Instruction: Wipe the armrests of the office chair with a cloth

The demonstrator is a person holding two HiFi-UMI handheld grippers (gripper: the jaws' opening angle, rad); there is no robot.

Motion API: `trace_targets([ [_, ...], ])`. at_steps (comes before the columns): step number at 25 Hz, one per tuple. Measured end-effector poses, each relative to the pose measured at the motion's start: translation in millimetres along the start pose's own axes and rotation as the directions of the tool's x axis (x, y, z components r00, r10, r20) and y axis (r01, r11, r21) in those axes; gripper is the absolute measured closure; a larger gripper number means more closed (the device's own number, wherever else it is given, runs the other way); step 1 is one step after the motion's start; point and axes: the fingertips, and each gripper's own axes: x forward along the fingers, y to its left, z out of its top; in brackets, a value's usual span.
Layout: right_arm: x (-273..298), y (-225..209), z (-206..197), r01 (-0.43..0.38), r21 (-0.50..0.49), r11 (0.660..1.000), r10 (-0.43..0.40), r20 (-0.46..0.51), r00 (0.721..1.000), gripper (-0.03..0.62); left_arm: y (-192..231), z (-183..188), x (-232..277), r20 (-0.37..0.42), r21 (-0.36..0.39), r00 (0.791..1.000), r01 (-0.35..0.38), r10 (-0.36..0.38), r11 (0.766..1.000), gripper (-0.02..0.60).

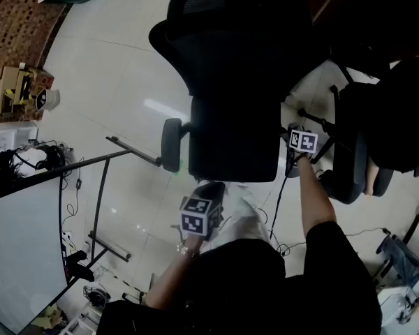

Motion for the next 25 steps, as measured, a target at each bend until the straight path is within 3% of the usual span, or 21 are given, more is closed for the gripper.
trace_targets([
  [5,-6.5,23.7,-40.3,-0.080,0.014,0.997,0.079,0.064,0.995,0.574,15.0,4.6,-1.0,0.015,-0.005,1.000,0.009,-0.009,1.000,0.586],
  [10,-36.8,30.6,-96.6,-0.103,0.082,0.991,0.095,0.091,0.991,0.574,19.1,3.0,-4.8,0.020,-0.010,1.000,0.012,-0.011,1.000,0.586],
  [13,-48.4,39.3,-135.4,-0.120,0.069,0.990,0.118,0.040,0.992,0.574,23.0,2.5,-4.5,0.016,-0.007,1.000,0.011,-0.011,1.000,0.586],
  [17,-50.0,45.9,-176.8,-0.165,-0.003,0.986,0.164,-0.110,0.980,0.574,18.0,10.0,-1.2,0.015,0.007,1.000,0.021,-0.021,1.000,0.586],
  [20,-57.6,49.1,-150.9,-0.178,-0.066,0.982,0.169,-0.125,0.978,0.574,13.6,17.1,5.5,0.005,0.033,1.000,0.022,-0.022,0.999,0.586],
  [25,-47.7,35.9,-40.7,-0.107,-0.089,0.990,0.107,-0.001,0.994,0.574,6.4,20.5,17.7,-0.022,0.053,1.000,0.011,-0.010,0.999,0.586],
])
